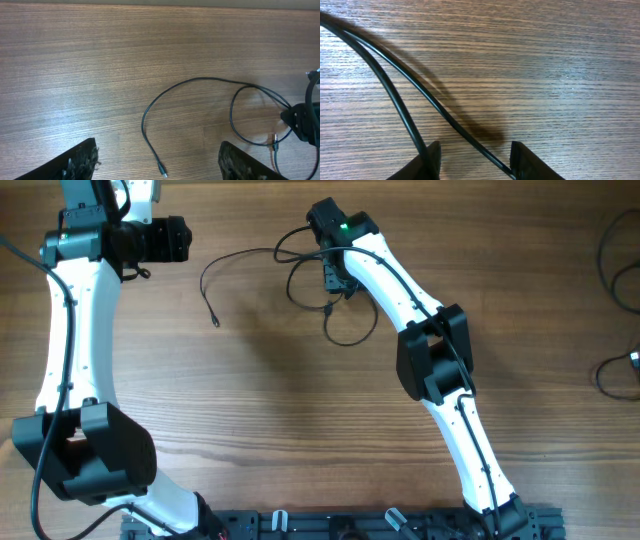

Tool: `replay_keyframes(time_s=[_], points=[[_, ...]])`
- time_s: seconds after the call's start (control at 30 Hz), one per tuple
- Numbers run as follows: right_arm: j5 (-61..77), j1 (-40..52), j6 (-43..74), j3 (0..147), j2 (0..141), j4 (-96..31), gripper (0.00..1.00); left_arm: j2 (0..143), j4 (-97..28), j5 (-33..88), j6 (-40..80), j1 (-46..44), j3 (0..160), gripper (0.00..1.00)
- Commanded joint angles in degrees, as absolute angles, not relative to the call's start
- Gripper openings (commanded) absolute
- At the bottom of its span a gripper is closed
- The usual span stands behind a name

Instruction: Untangle cables

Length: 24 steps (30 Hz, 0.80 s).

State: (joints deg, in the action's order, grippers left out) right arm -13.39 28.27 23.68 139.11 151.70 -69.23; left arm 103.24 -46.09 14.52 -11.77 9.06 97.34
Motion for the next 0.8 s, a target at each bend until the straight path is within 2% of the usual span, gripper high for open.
replay_keyframes(time_s=[0.0,0.1,0.2,0.27,0.3,0.77], points=[[-10.2,28.1,22.5,138.3,151.0,-69.7,0.39,102.1,-45.9,15.7,-12.9,8.9,97.2,0.79],[-10.1,28.1,22.5,138.3,151.0,-69.7,0.31,102.1,-45.9,15.7,-12.9,8.9,97.2,0.79],[-9.7,28.1,22.4,138.3,151.0,-69.8,0.19,102.1,-46.0,15.6,-12.9,8.9,97.2,0.79],[-8.5,28.1,22.5,138.3,151.0,-69.7,0.07,102.1,-46.0,15.7,-12.9,8.9,97.2,0.79],[-7.8,28.1,22.4,138.3,151.0,-69.6,0.04,102.1,-46.0,15.7,-12.9,8.9,97.2,0.79],[-6.2,27.8,22.6,138.5,147.4,-63.2,0.04,102.1,-46.2,16.4,-12.9,8.9,97.2,0.80]])
